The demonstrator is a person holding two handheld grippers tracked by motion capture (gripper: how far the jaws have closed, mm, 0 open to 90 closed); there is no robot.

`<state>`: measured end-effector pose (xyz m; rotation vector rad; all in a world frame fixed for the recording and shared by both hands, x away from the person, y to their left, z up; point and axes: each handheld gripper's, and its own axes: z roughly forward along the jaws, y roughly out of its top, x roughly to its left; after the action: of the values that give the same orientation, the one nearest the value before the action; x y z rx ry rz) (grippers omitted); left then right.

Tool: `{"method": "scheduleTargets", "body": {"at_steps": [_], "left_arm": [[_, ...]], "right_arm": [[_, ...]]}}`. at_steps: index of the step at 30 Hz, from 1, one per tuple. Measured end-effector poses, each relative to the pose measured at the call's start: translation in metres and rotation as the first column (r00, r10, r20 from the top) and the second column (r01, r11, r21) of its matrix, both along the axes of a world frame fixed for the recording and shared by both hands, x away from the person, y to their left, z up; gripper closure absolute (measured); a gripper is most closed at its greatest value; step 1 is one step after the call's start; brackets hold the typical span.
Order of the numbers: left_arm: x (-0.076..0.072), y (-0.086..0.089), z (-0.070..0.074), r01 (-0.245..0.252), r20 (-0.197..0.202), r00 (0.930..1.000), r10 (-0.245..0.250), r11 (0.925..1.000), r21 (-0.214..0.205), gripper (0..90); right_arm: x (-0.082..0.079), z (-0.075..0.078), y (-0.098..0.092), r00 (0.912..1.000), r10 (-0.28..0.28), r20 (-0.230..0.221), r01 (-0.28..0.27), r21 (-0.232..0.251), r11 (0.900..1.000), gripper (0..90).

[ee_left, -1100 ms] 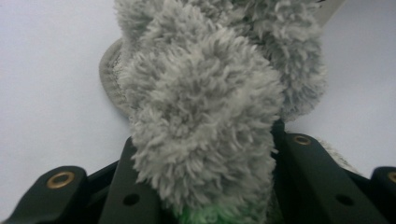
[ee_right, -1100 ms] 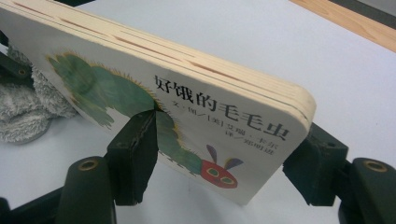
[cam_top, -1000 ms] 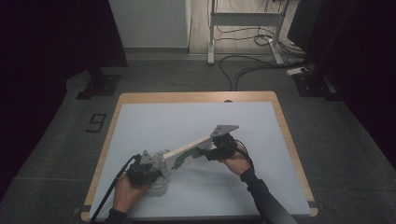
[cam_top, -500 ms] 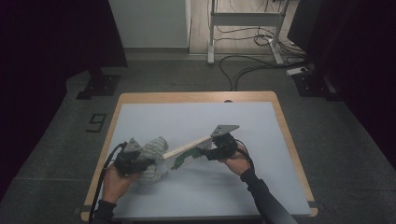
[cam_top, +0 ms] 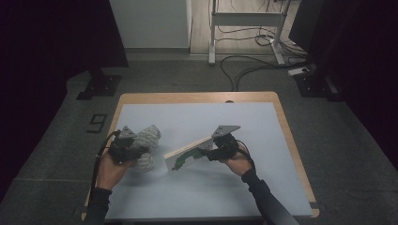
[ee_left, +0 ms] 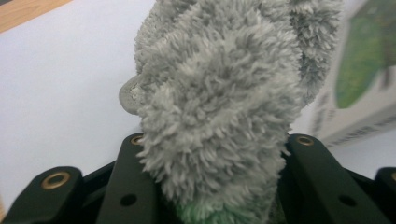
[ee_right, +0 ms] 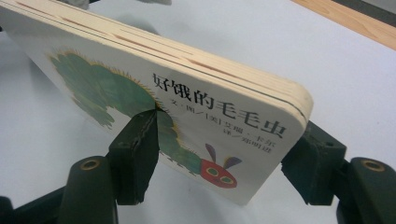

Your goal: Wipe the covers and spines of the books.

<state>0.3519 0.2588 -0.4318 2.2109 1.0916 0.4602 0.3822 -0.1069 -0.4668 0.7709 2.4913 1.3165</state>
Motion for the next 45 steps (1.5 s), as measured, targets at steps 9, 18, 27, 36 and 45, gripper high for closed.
{"method": "scheduleTargets", "body": {"at_steps": [9, 18, 27, 36, 45], "left_arm": [[0.017, 0.013, -0.011, -0.056, -0.026, 0.9981, 0.056, 0.9980, 0.030, 59.5], [0.030, 0.015, -0.042, -0.071, -0.088, 0.9935, 0.072, 0.9974, 0.013, 57.1], [0.035, 0.015, -0.065, -0.071, -0.119, 0.9903, 0.071, 0.9975, 0.010, 49.5], [0.026, 0.017, -0.047, -0.066, -0.058, 0.9961, 0.066, 0.9978, 0.008, 22.8], [0.001, 0.007, -0.017, 0.005, -0.004, 1.0000, -0.005, 0.9990, -0.045, 20.0]], "right_arm": [[0.000, 0.000, -0.001, 1.0000, 0.002, -0.002, -0.002, 0.004, 1.0000, 31.8], [0.000, -0.001, -0.002, 1.0000, 0.004, -0.005, -0.004, 0.009, 0.9999, 32.0], [0.000, -0.001, -0.003, 1.0000, 0.006, -0.006, -0.006, 0.013, 0.9999, 32.0], [0.000, -0.001, -0.003, 1.0000, 0.007, -0.007, -0.007, 0.015, 0.9999, 31.9], [0.001, 0.000, -0.002, 0.9999, 0.009, -0.010, -0.009, 0.010, 0.9999, 31.7]]}}
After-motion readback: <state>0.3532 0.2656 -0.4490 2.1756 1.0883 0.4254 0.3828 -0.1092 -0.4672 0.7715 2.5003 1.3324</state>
